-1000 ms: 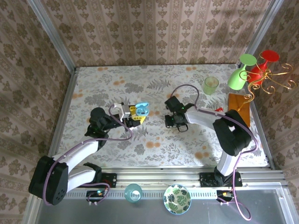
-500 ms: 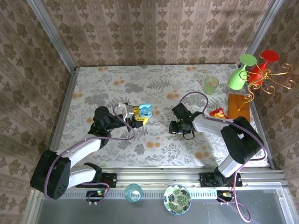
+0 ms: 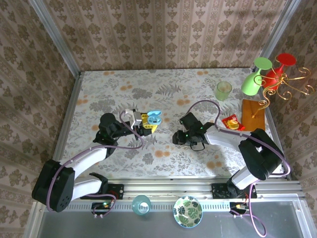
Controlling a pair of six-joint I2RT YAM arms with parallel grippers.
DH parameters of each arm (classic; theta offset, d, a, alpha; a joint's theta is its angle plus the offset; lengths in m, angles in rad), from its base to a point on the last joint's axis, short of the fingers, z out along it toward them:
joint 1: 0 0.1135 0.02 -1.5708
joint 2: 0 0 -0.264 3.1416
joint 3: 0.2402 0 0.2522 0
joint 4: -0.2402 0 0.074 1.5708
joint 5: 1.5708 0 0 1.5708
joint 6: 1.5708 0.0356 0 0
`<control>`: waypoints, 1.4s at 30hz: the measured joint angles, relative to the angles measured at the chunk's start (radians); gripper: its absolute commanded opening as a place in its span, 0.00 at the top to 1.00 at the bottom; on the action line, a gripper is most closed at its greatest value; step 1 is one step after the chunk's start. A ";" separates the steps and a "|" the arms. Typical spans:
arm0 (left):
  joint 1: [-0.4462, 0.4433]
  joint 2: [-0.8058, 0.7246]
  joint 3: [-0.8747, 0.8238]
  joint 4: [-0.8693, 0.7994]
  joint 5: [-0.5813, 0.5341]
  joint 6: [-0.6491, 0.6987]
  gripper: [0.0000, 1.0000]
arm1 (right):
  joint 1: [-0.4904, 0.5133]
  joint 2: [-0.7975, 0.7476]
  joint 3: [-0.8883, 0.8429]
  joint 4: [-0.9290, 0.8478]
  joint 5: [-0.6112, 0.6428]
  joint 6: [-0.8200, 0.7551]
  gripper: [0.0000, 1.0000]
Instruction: Insert wireless bluetooth earbuds into charging case
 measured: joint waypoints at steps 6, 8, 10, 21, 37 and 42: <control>0.000 -0.012 0.000 0.000 0.000 0.000 0.77 | 0.012 -0.033 0.049 -0.117 0.109 -0.097 0.63; 0.000 -0.021 0.000 -0.001 -0.002 0.000 0.77 | 0.020 -0.031 0.085 -0.159 0.162 -0.142 0.64; 0.001 -0.040 0.000 -0.008 -0.005 0.000 0.78 | 0.037 -0.011 0.135 -0.206 0.224 -0.197 0.65; 0.010 -0.181 0.000 -0.045 -0.030 0.000 0.77 | 0.166 0.211 0.360 -0.435 0.496 -0.355 0.67; 0.010 -0.222 0.000 -0.101 -0.030 0.005 0.77 | 0.272 0.402 0.517 -0.598 0.684 -0.364 0.71; 0.010 -0.226 0.000 -0.102 -0.030 0.013 0.77 | 0.274 0.429 0.521 -0.614 0.705 -0.364 0.71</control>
